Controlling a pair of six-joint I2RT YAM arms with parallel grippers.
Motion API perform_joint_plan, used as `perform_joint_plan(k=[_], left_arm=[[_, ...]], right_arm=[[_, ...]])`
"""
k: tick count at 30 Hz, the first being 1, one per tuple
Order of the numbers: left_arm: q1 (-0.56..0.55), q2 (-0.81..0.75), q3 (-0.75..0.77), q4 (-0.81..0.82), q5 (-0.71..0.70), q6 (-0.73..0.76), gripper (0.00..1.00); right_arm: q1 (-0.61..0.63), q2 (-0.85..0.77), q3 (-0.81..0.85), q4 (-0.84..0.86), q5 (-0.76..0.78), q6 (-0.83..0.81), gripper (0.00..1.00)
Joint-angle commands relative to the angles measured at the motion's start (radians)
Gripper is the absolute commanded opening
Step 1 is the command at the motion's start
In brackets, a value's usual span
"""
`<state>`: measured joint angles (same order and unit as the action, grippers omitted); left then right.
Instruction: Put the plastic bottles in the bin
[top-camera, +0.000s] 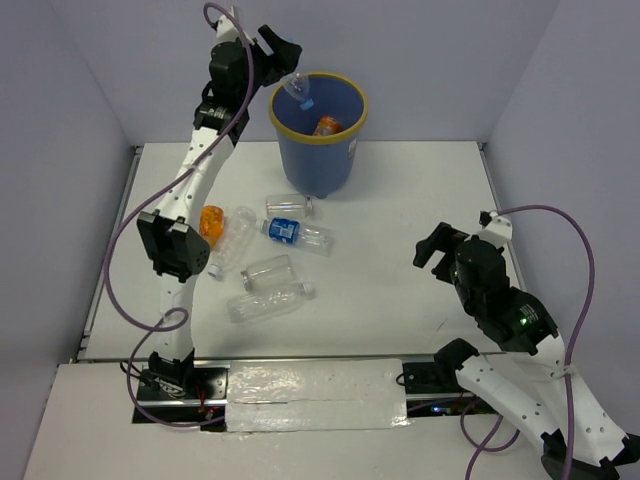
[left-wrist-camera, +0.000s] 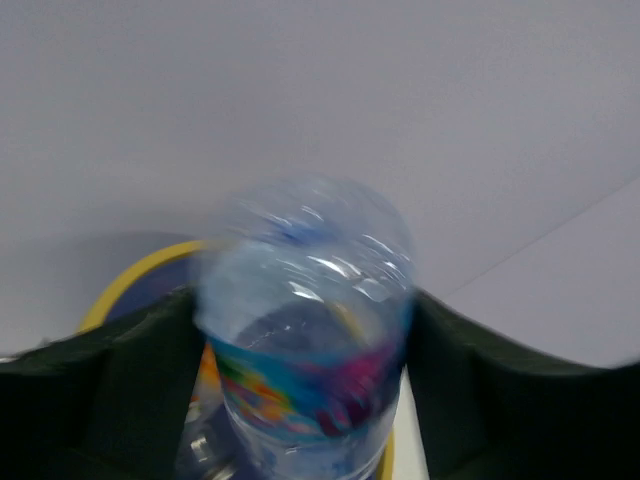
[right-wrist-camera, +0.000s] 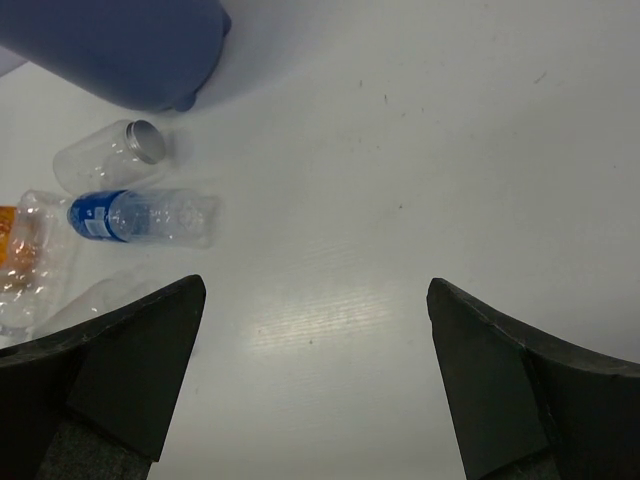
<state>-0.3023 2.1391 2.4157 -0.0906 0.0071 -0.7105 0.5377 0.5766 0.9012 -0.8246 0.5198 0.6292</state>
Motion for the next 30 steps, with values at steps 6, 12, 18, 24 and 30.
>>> perform_joint_plan(k=[6,12,18,24,30], left_arm=[[-0.034,0.147,0.14,0.063,0.039,-0.032,0.99],[-0.064,-0.092,-0.1,-0.035,0.002,0.072,0.99],[-0.07,-0.381,-0.399,-0.282,-0.212,0.175,0.99],[-0.067,-0.556,-0.731,-0.542,-0.507,0.171,0.99],[0.001,-0.512,-0.891,-0.618,-0.584,0.152,0.99]], right_arm=[[-0.001,0.005,0.022,-0.013,-0.006,0.013,1.0],[-0.001,0.063,0.018,0.051,-0.049,-0.009,1.0],[0.001,0.101,0.001,0.127,-0.06,-0.034,1.0],[-0.001,0.164,0.025,0.189,-0.082,-0.086,1.0],[-0.001,0.232,0.025,0.237,-0.129,-0.095,1.0]])
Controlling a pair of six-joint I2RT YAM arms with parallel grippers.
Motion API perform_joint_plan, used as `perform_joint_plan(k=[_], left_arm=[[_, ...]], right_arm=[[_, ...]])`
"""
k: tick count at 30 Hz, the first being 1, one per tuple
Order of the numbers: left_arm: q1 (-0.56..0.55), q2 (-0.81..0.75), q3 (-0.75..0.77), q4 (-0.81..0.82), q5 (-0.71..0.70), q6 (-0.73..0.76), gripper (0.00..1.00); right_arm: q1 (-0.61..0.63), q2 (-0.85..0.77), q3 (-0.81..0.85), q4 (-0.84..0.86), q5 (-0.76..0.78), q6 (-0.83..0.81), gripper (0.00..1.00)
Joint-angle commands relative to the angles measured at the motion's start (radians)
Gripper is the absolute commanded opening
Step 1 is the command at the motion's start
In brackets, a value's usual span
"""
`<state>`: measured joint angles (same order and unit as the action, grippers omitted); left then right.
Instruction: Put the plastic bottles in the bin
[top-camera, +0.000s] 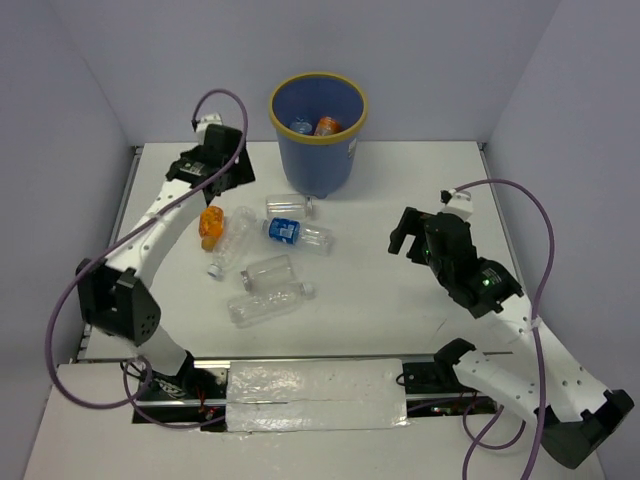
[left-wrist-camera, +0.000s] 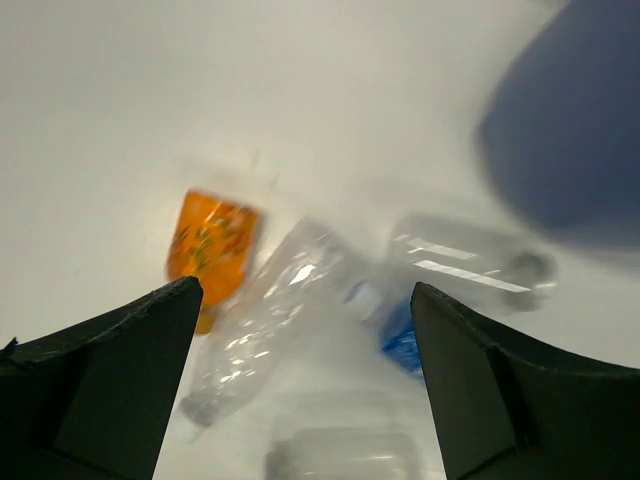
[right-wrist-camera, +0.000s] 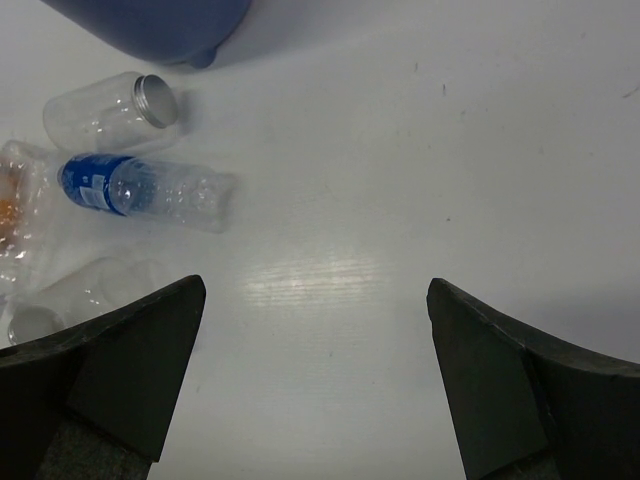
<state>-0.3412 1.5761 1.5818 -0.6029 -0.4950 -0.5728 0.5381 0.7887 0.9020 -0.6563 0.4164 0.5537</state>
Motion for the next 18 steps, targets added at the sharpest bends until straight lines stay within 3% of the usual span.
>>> perform_joint_plan(k=[1,10,18], left_arm=[[0.051,0.064,-0.084,-0.1,-0.074,0.008,0.99],[0.179,0.16,-0.204,-0.012,0.035,0.034,0.99],[0.2,0.301,-0.178,0.015,0.107,0.03,0.99]], right_arm=[[-0.003,0.039,0.02,0.075,-0.037,-0.014,1.0],[-0.003,0.076,-0.017,0.115,-0.1,0.009,1.0],[0.0,0.081,-0.008,0.116,-0.102,0.006,1.0]])
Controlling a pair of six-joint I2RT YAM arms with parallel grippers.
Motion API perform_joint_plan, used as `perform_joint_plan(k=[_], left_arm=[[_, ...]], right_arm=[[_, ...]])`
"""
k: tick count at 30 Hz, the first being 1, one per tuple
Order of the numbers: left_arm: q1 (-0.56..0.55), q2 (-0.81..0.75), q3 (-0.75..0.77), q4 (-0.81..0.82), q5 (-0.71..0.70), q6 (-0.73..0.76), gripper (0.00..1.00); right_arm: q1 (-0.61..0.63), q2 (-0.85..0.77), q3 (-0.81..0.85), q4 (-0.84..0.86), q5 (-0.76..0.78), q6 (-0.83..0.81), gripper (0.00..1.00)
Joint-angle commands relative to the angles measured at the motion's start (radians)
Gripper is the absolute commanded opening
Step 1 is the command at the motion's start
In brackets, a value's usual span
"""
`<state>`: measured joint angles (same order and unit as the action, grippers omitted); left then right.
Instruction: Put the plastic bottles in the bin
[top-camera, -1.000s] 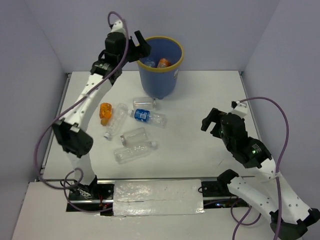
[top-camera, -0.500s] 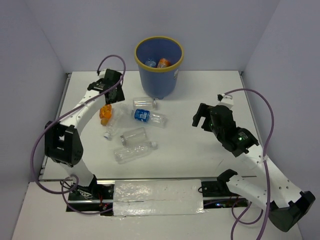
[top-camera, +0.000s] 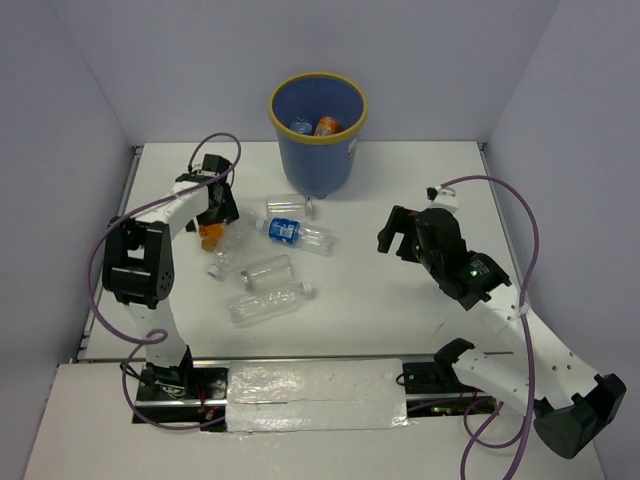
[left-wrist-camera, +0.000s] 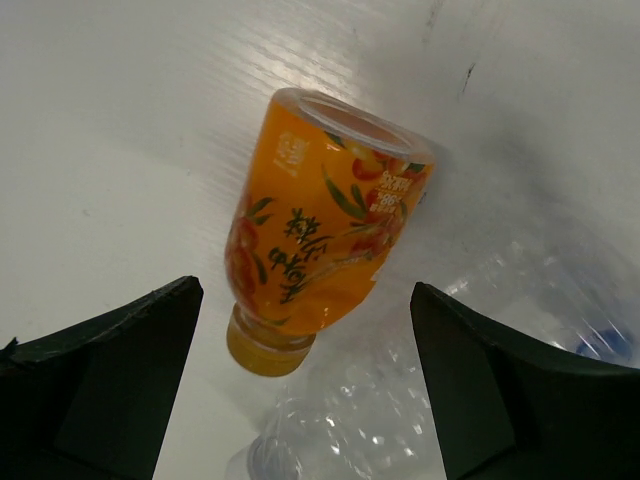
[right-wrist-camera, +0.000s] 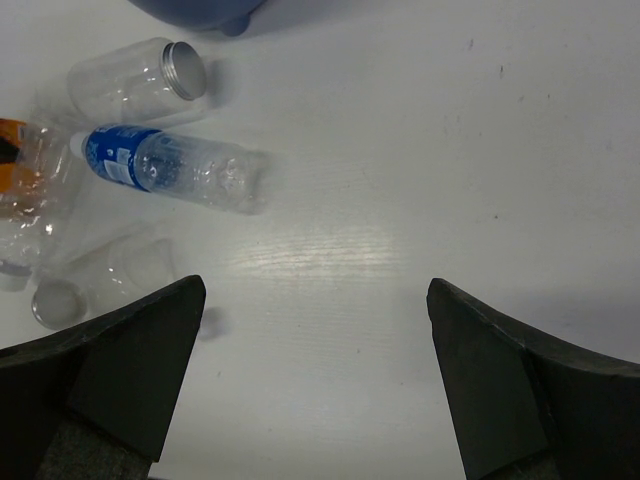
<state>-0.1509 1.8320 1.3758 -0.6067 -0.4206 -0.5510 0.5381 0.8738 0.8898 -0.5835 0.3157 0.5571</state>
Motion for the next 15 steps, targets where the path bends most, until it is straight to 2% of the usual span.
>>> perform_joint_plan(k=[1,5,11,15], left_arm=[[0.014,0.058,0.031,0.018,0.023,-0.007,0.99],[0.033,0.091,0.012,0.054,0.043,-0.032,0.99],[0.037,0.118,0.028,0.071,0.036,-0.027,0.74],[0.033,0.053,0.104,0.018,0.023,-0.001,0.59]], right_arm=[[-0.001,-0.004,0.005,0.044,-0.003,0.0,1.0],[-0.001,0.004,0.001,0.04,-0.01,-0.002,1.0],[0.0,0.004,0.003,0.042,-0.012,0.001,1.0],[-0.001,-0.004,0.003,0.039,-0.004,-0.002,1.0]])
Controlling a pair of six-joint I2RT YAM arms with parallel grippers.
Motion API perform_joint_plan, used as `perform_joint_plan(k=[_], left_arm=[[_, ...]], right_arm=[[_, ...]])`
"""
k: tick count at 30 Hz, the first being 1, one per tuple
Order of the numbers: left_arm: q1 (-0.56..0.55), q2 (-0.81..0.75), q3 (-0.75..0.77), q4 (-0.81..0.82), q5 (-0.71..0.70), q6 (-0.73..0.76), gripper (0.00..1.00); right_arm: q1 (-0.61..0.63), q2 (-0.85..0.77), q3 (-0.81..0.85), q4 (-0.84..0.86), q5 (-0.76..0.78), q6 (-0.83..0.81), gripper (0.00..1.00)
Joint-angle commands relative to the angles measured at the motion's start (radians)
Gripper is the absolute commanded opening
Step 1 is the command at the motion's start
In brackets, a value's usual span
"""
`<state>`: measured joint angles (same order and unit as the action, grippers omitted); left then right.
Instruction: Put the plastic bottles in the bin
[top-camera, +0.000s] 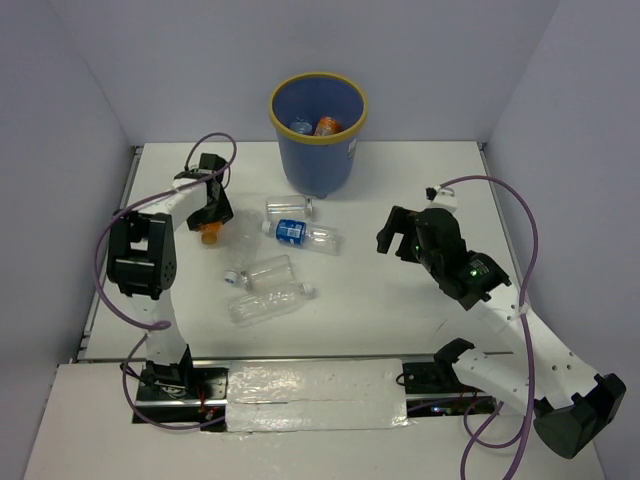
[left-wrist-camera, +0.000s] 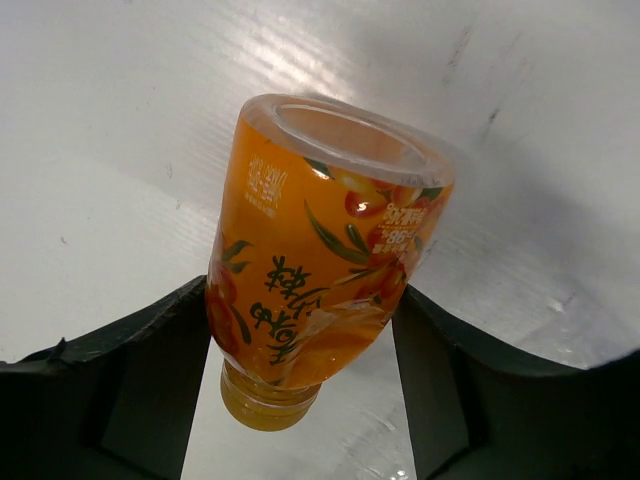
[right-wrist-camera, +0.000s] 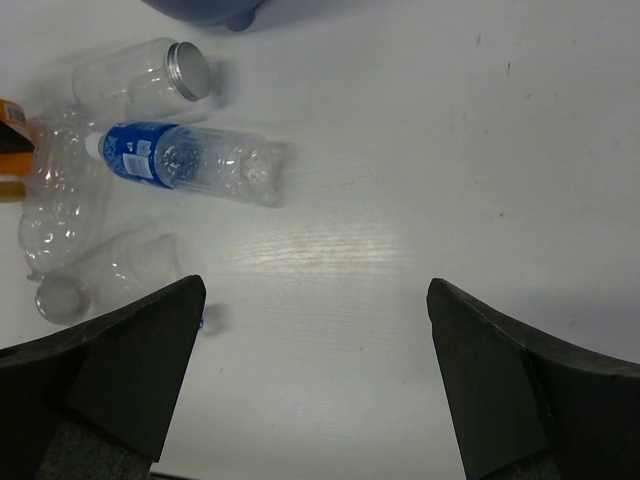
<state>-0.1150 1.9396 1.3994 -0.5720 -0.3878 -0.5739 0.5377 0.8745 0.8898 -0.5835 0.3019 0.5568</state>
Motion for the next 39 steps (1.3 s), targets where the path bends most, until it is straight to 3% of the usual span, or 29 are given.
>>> perform_joint_plan(k=[1,5,9,13,23,25,26,29,32,36,39], left_arm=[[-0.006,-0.079,0.101,-0.026,-0.003,0.041,0.58],[-0.063,-0.247,0.249,0.003,0.101,0.112,0.58],[-0.155,-0.3,0.438,0.069,0.199,0.175,0.6],[-0.204,-0.194,0.726,0.098,0.268,0.172,0.57],[-0.245,0.099,1.007,0.42,0.487,0.023,0.6],[-0.245,0.165,1.033,0.455,0.504,0.003,0.63],[-0.245,0.185,1.035,0.49,0.507,-0.016,0.69],[-0.245,0.257,1.064,0.508,0.469,-0.023,0.99],[-0.249,0.283,1.107,0.448,0.48,-0.008,0.99],[-0.268,0.069,0.936,0.439,0.429,0.058,0.99],[-0.287,-0.136,0.67,0.399,0.348,0.115,0.99]], right_arm=[[-0.001,-0.005,0.003,0.037,0.009,0.0,1.0],[0.001,-0.002,0.0,0.042,0.002,0.006,1.0],[0.001,0.0,0.011,0.033,0.006,0.009,1.0],[0.001,-0.015,0.014,0.022,0.011,0.012,1.0],[0.002,-0.107,0.061,-0.111,-0.006,0.041,1.0],[0.002,-0.126,0.051,-0.128,-0.006,0.054,1.0],[0.002,-0.143,0.044,-0.133,-0.006,0.057,1.0],[0.002,-0.155,0.018,-0.145,-0.007,0.069,1.0],[0.002,-0.151,0.012,-0.151,-0.017,0.074,1.0],[0.002,-0.146,0.006,-0.128,-0.02,0.075,1.0],[0.005,-0.129,0.003,-0.099,-0.023,0.071,1.0]])
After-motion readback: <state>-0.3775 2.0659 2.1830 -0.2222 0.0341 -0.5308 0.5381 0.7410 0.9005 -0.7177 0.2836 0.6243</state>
